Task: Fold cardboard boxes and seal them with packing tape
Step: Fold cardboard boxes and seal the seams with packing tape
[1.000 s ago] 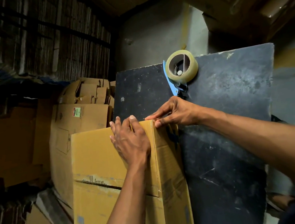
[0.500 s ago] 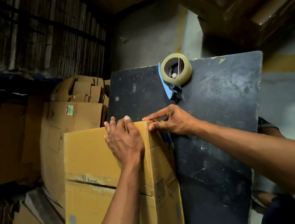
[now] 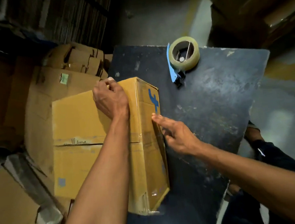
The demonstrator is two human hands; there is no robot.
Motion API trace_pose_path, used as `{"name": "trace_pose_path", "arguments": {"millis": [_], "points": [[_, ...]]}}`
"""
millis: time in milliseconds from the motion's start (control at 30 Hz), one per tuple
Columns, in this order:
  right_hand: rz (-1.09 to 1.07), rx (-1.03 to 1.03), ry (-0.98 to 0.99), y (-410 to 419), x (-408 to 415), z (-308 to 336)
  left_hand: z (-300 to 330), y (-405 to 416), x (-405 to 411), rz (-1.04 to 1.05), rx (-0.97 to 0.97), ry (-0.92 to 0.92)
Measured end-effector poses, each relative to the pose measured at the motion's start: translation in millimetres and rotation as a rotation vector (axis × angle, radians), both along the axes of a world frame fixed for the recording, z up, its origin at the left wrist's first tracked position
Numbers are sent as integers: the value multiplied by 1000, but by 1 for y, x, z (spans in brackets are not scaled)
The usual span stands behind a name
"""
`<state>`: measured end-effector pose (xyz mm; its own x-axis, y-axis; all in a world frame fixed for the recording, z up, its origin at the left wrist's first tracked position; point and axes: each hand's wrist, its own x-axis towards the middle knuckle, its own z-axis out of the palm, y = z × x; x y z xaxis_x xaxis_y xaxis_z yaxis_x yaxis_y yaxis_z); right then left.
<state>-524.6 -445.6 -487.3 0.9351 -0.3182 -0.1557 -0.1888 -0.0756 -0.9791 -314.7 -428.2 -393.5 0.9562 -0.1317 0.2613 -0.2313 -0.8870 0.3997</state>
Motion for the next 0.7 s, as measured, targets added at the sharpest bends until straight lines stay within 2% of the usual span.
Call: {"name": "trace_pose_path", "arguments": {"millis": [67,133,267,367,433,500,567,600,700], "points": [[38,-44,32,-17,29,2,12,1,9,-9,-118,76],[100,-60,72,-36,60,6,29,17,9,-98,-125,114],[241,-148,107,-72,104,19,60,82,-25,-304,-61,199],[187,-192,136,-80,102,15,65,145,-70,-528,33,283],[148,-132,109,-71,77,9,56,182,-96,-719,164,329],[131,-7,106,-51,35,-5,41,208,-110,-879,341,267],[159,100,136,-25,-11,-17,24,218,-116,-908,438,129],[229,110,132,-12,-29,-20,17,217,-118,-881,437,59],[420,-41,73,26,-62,-23,1,208,-129,-769,394,-81]]}}
